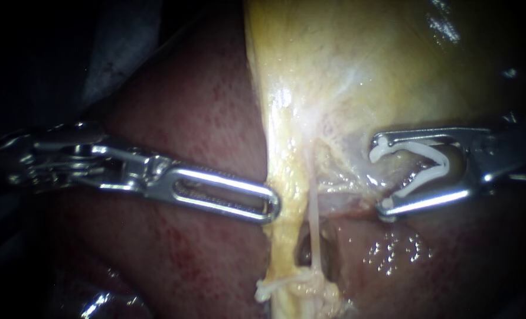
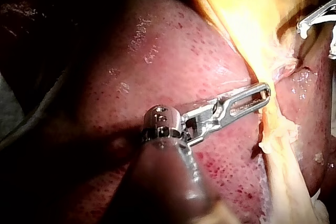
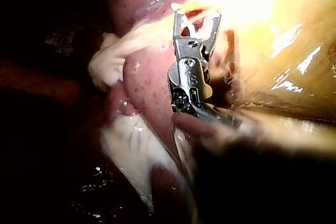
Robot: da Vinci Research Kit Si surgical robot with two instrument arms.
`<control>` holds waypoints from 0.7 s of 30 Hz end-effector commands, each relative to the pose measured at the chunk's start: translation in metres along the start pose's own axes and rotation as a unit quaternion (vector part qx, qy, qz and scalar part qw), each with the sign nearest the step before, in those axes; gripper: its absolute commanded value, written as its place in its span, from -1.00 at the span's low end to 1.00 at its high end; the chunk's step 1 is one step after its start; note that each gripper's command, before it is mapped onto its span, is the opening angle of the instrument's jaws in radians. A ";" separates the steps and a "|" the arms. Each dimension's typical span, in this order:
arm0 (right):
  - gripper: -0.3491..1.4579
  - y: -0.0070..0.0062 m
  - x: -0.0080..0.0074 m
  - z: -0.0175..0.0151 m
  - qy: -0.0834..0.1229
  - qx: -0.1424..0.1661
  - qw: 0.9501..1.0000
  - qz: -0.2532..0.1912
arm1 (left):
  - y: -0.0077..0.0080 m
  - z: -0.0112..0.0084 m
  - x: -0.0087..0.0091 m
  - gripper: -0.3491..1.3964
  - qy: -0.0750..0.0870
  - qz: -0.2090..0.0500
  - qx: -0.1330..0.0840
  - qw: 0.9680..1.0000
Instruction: Clipping second clip left tube
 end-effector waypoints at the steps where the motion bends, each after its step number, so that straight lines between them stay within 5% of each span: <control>1: 0.00 0.0000 0.0000 0.0000 0.000 0.000 1.000 0.000 | 0.0000 0.0000 0.0000 -1.00 0.000 0.000 0.000 1.000; 10: 0.00 -0.0002 -0.0002 0.0003 0.000 0.000 1.000 -0.001 | -0.0002 -0.0003 0.0001 -1.00 0.002 0.000 0.001 1.000; 21: 0.00 -0.0004 -0.0007 0.0011 0.000 0.004 1.000 -0.003 | -0.0021 -0.0025 0.0000 -1.00 0.003 -0.004 0.007 1.000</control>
